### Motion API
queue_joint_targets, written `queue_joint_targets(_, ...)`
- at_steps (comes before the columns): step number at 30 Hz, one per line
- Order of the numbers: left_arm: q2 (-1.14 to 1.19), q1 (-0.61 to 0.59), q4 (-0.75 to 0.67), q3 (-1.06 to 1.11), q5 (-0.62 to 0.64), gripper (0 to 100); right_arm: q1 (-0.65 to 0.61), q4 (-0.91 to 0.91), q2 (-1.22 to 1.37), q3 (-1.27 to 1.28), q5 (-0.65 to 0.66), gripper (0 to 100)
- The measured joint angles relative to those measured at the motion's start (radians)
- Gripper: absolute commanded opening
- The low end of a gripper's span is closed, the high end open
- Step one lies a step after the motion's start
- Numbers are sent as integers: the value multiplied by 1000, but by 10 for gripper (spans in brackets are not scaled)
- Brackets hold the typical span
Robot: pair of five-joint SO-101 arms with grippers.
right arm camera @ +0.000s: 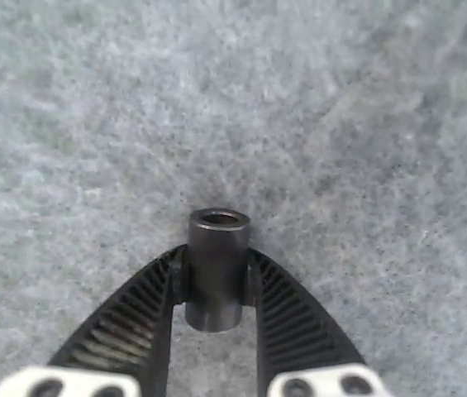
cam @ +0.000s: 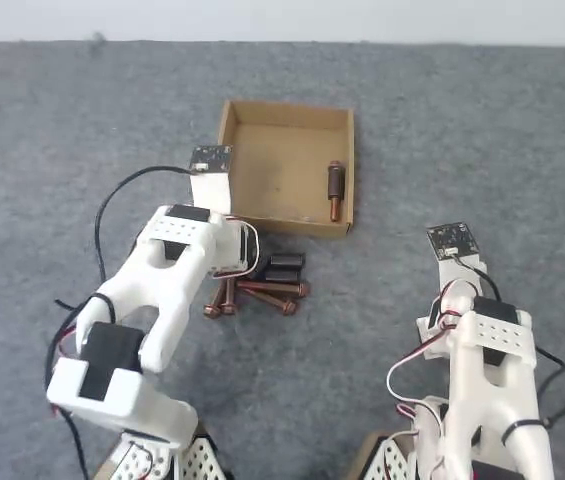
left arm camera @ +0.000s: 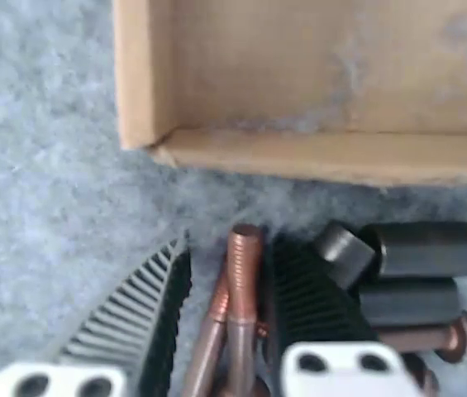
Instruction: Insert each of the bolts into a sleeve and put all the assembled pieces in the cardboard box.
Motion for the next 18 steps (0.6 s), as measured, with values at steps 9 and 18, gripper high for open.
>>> queue_joint_targets(9,0,5,2,0,-2,10,0,0,0,0,0,7)
queue_joint_targets(18,-110,-23,2,23,115,11,0,0,0,0,0,7)
